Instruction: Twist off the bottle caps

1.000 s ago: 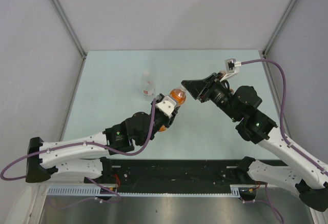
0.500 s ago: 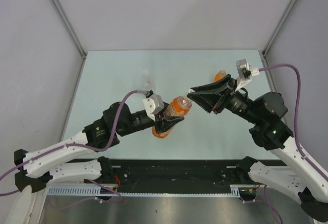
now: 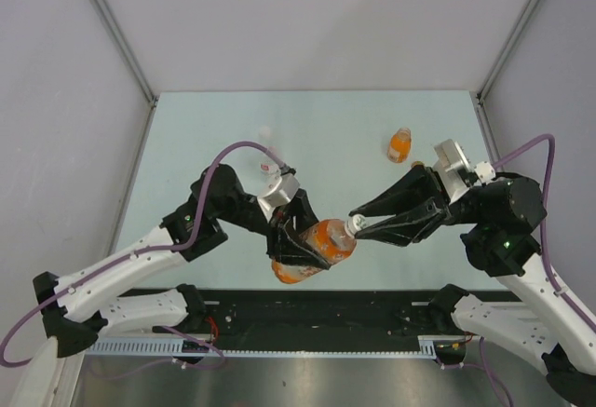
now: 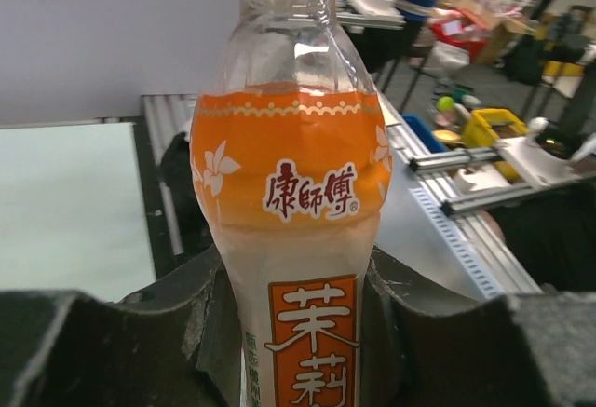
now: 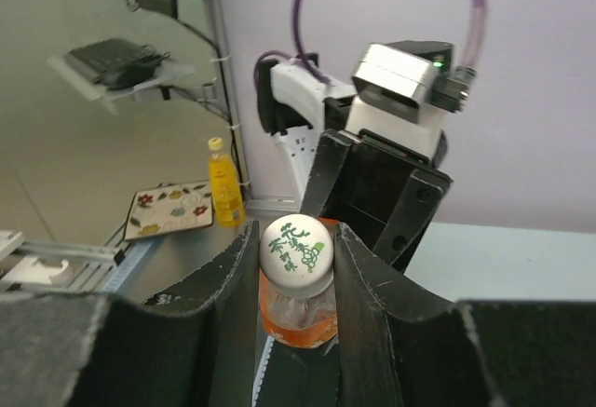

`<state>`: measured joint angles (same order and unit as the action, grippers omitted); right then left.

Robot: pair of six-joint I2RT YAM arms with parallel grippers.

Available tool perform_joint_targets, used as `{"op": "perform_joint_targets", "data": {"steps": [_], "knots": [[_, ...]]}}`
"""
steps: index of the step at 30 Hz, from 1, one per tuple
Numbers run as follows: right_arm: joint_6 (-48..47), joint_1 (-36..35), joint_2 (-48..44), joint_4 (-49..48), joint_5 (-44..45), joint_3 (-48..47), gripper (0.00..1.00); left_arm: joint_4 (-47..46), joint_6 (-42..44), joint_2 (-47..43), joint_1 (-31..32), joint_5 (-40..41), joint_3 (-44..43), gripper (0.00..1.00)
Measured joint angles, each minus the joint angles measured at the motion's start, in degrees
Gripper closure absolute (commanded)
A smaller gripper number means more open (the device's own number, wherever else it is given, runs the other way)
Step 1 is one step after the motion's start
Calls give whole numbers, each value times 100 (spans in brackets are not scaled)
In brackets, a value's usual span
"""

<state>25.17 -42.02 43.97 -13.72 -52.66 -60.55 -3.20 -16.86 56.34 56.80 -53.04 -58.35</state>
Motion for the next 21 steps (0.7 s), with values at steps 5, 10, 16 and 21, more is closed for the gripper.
{"op": "perform_joint_targets", "data": {"steps": [5, 10, 16, 21], "knots": [[4, 17, 11, -304, -649, 0, 100, -511, -573, 267, -9, -758, 0, 100], [-2, 24, 28, -533, -1058, 0, 100, -1010, -1086, 498, -9, -1244, 2, 100], [-87, 28, 35, -686, -1373, -2, 100, -1683, -1725, 697, 2, -1578, 70, 100], [-188, 24, 39, -719, -1565, -4, 100, -2553, -2365, 883, 11, -1799, 245, 100]]}}
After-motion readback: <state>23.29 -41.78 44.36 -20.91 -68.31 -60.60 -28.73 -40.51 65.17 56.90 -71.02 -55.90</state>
